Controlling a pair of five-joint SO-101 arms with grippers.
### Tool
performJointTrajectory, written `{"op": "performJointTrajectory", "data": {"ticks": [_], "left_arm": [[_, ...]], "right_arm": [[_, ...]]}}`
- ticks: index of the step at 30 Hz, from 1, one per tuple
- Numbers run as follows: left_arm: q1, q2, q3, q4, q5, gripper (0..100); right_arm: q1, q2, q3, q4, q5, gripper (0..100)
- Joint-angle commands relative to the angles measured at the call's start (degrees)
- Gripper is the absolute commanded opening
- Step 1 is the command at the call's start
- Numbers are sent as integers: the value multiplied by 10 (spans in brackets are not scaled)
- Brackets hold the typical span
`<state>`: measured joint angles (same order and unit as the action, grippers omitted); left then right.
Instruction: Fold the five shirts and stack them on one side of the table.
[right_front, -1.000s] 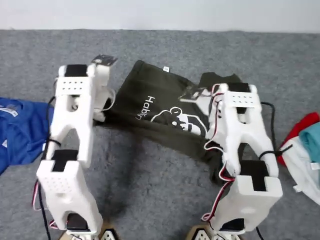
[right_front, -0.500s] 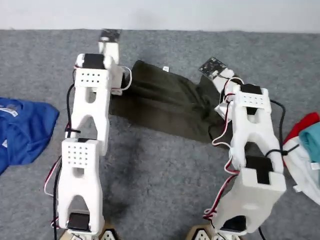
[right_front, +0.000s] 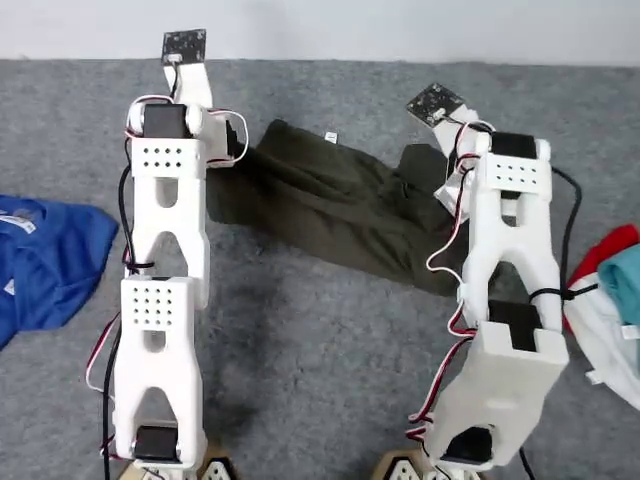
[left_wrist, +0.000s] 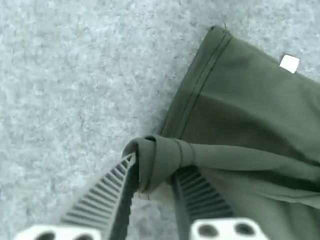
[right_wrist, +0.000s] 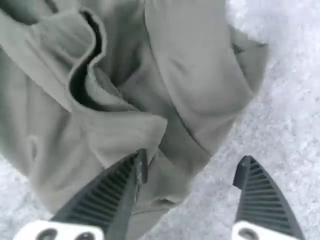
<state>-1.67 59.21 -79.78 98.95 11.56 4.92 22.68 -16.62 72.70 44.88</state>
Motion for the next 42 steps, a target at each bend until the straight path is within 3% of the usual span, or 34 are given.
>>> {"op": "performJointTrajectory", "data": {"ticks": [1,10,15,20,24,29,36,42], "left_arm": [[-31,-20,-14,8,12,94],[-127,-47,-6,-5,51,94],[-108,-37,28,17,51,110],[-86,-56,45,17,52,237],[-62,-59,45,6,51,239],[-45,-58,45,-38,51,227],[-75,-59,44,-164,50,73],[-65,-58,46,-133,54,179]], "right_arm": [[4,-6,-32,7,-2,285],[5,-4,-32,11,-3,284],[-33,-5,-31,27,-3,284],[-44,-5,-29,59,-3,286],[-45,-4,-29,101,-2,289],[-44,-4,-32,76,-4,288],[-49,-4,-32,26,-6,287],[-50,-4,-31,44,-6,288]]}}
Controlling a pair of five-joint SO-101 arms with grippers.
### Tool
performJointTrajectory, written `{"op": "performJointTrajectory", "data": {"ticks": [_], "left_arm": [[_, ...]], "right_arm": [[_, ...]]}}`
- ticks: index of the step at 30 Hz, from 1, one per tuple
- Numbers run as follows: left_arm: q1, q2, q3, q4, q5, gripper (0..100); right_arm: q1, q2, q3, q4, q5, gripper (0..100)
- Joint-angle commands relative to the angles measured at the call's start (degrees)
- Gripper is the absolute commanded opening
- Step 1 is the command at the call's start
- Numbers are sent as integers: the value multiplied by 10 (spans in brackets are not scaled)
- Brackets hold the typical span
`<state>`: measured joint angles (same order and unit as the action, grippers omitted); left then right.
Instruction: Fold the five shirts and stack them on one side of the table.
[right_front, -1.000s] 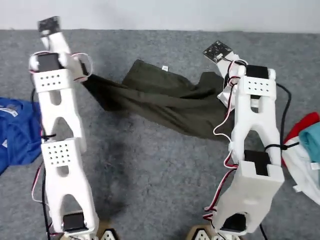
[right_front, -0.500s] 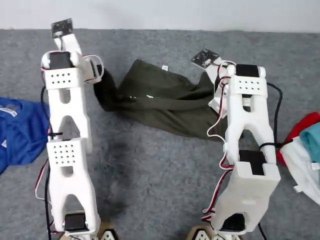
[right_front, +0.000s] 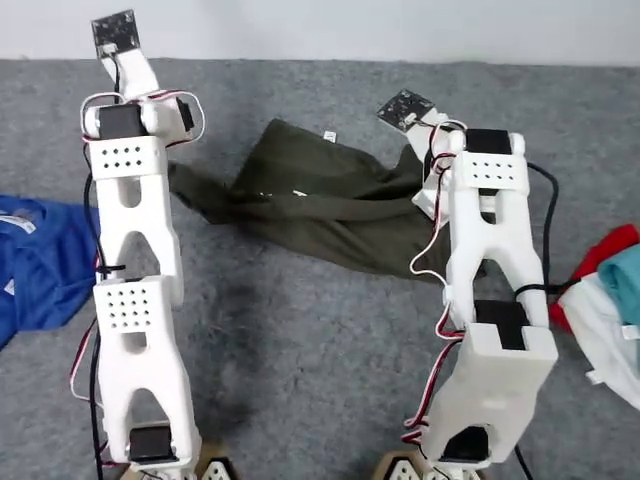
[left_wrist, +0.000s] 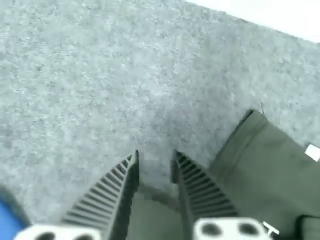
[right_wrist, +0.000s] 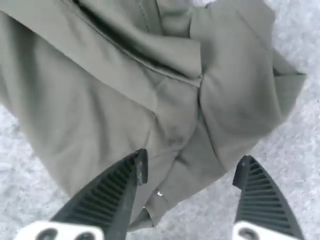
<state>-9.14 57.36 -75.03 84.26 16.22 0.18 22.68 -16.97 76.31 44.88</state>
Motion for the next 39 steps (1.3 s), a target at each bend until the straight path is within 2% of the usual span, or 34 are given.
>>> {"op": "performJointTrajectory", "data": {"ticks": [1,3,6,10,16,19,26,28,31,32,34,39], "left_arm": [[11,-40,0,32,7,211],[10,-40,1,76,7,249],[-11,-40,2,166,4,254],[-76,-52,11,164,4,254],[-152,-82,11,164,4,238],[-161,-98,11,164,4,194],[-153,-105,11,164,4,130],[-153,-105,11,164,4,129],[-152,-105,11,164,4,129],[-152,-105,11,164,4,129],[-152,-105,11,164,4,129],[-154,-105,11,164,4,129]], "right_arm": [[-2,-4,-27,5,-4,288],[-4,-4,-28,-5,-4,288],[-11,12,-28,-41,-4,288],[-26,53,-62,-58,-3,285],[-38,149,-191,-53,-3,284],[-37,200,-246,-44,0,284],[-44,313,-360,51,51,277],[-43,333,-398,56,48,210],[-45,358,-456,81,47,27],[-45,365,-475,86,47,0],[-43,380,-505,88,47,38],[-23,417,-561,87,48,11]]}}
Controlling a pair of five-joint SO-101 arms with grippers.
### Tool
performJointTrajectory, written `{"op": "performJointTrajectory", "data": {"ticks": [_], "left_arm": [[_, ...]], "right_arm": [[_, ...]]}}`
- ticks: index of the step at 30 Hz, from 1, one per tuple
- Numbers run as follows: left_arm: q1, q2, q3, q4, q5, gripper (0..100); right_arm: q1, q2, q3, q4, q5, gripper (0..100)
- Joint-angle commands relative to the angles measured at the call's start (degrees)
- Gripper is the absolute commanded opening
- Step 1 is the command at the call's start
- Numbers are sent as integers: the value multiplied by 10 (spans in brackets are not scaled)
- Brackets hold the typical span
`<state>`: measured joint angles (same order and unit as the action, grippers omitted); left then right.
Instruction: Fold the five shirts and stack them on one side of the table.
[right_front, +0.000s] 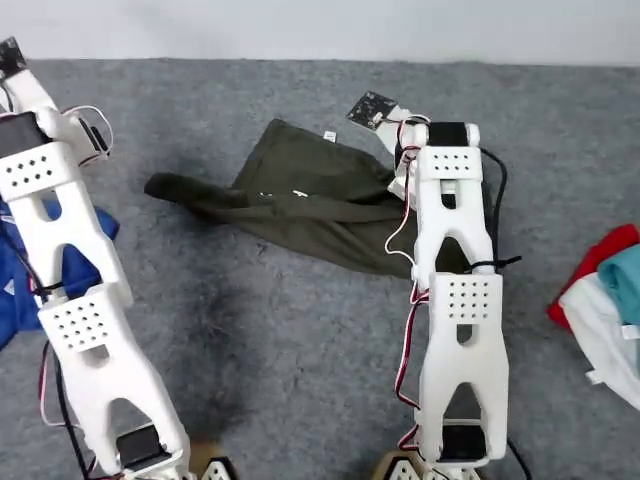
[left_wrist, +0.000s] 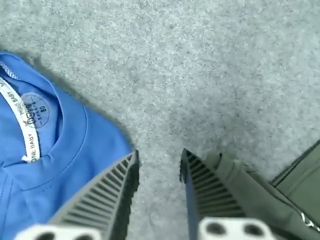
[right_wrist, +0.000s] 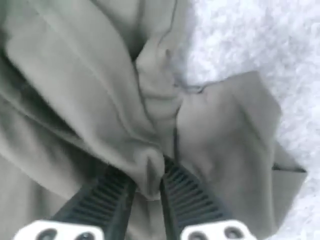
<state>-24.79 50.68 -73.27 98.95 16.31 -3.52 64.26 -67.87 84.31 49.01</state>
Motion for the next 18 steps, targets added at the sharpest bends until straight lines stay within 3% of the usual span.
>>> {"op": "performJointTrajectory", "data": {"ticks": [1,18], "left_arm": [[3,-39,-7,18,4,129],[4,-38,7,18,4,129]], "right_arm": [[16,7,-61,7,7,10],[109,22,-171,2,7,9]]}}
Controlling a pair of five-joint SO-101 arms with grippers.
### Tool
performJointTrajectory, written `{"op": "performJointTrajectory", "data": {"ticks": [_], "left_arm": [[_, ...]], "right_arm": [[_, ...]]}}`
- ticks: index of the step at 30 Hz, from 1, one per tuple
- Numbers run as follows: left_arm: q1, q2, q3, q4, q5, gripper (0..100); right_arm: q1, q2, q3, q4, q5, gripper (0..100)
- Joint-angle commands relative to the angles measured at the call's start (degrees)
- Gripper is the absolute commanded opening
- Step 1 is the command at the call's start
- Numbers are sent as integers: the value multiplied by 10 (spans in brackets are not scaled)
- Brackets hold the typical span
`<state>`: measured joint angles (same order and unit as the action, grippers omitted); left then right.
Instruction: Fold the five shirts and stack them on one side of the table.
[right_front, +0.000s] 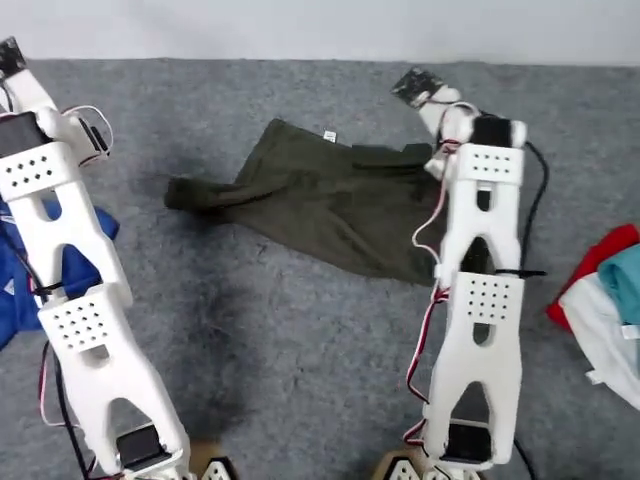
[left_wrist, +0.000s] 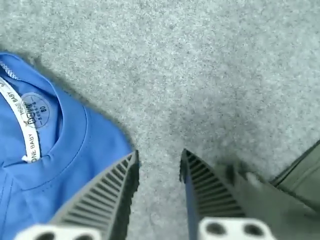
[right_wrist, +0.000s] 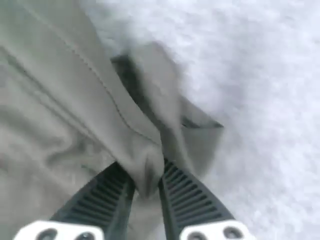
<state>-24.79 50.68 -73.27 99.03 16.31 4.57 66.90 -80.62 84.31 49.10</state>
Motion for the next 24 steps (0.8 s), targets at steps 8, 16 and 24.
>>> {"op": "performJointTrajectory", "data": {"ticks": [8,16,24], "left_arm": [[4,-44,64,17,4,110],[33,-44,64,17,4,76],[105,-44,64,17,4,80]], "right_arm": [[83,18,-51,-29,6,9],[120,51,-53,-48,4,9],[116,53,-51,-43,-12,88]]}}
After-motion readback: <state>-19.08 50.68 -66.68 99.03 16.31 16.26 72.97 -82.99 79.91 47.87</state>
